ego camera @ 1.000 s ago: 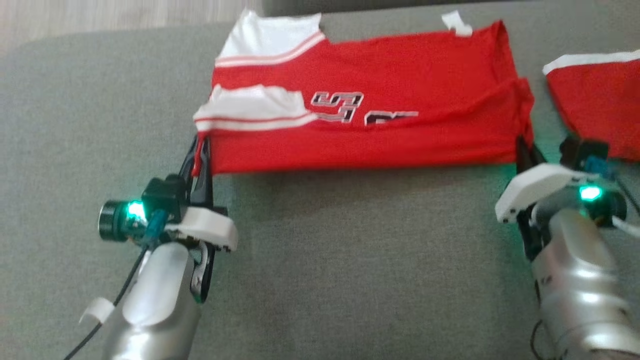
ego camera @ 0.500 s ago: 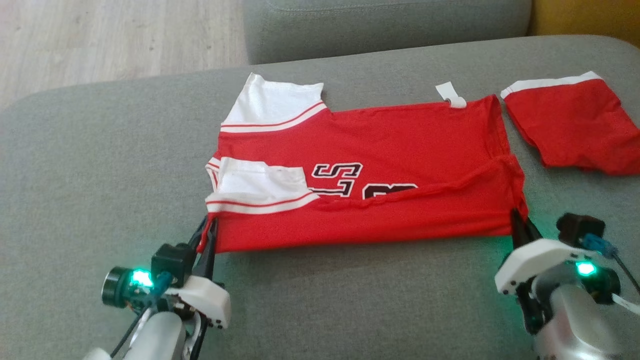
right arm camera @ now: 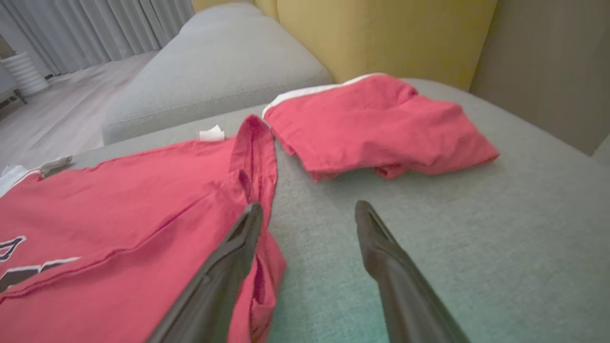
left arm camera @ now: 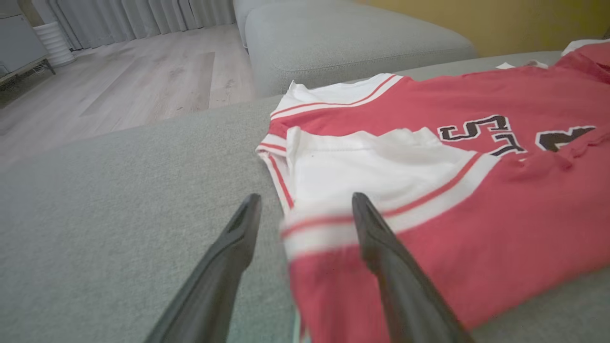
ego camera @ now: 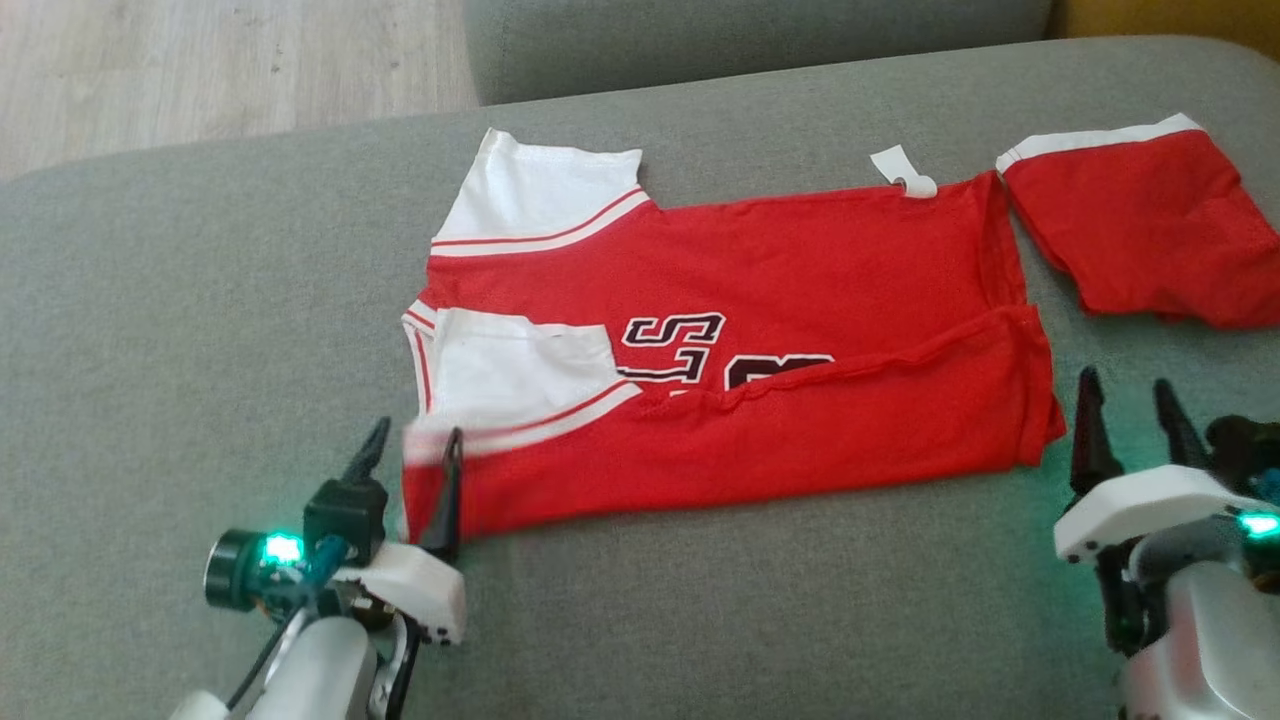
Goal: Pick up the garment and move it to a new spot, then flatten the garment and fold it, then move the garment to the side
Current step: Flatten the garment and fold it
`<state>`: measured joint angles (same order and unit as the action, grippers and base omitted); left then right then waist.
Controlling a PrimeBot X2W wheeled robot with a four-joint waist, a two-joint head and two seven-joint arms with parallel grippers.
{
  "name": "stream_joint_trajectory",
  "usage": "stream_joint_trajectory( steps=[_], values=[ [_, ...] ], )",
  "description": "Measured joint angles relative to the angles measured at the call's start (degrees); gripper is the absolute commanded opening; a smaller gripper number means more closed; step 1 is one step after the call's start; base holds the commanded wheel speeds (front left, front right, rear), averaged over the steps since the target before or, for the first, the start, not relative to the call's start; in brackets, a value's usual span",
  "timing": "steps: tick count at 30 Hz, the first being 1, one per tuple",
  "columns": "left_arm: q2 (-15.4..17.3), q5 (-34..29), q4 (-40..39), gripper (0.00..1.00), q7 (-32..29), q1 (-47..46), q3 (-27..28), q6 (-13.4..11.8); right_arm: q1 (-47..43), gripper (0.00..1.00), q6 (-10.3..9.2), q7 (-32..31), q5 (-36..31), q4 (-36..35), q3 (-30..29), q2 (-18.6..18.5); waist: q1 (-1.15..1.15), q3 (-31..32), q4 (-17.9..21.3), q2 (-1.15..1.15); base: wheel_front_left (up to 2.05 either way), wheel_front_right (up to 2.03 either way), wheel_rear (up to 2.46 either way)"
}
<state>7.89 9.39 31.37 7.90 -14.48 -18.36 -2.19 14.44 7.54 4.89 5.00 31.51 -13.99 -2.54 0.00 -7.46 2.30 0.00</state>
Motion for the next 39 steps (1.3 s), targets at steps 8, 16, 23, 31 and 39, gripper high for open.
stream_joint_trajectory(
  steps=[8, 16, 23, 31, 39],
  values=[
    [-0.7, 0.9, -2.4, 1.0, 5.3, -2.6, 1.5, -1.4, 0.0, 1.0, 0.0, 6.1, -4.0, -4.3, -0.8, 0.0, 0.0, -0.6, 0.7, 0.0, 0.0, 0.0, 0.0],
    [-0.3, 0.9, -10.0, 1.0, 6.6, -9.1, 2.8, 0.3, 0.2, 1.0, -0.01, 8.9, -3.9, -8.8, 3.3, 0.0, 0.0, -4.0, 2.8, 0.0, 0.0, 0.0, 0.0],
    [5.4, 0.1, -4.2, 1.0, 2.0, -25.7, 3.3, 6.0, 1.7, 1.0, 0.0, 9.3, -0.9, -11.3, 6.4, 0.0, 0.01, -9.2, 6.8, 0.0, 0.0, 0.0, 0.0],
    [11.5, 3.7, 11.5, 1.0, -15.3, -39.4, -0.4, 9.4, 3.4, 1.0, 0.0, 9.5, 2.8, -13.2, 10.0, 0.0, 0.02, -15.3, 12.6, 0.0, 0.0, 0.0, 0.0],
    [16.4, 7.2, 19.5, 1.0, -21.0, -44.5, -3.6, 9.8, 4.0, 1.0, 0.0, 9.5, 4.7, -15.2, 12.1, 0.0, 0.02, -20.3, 17.0, 0.0, 0.0, 0.0, 0.0]
  ],
)
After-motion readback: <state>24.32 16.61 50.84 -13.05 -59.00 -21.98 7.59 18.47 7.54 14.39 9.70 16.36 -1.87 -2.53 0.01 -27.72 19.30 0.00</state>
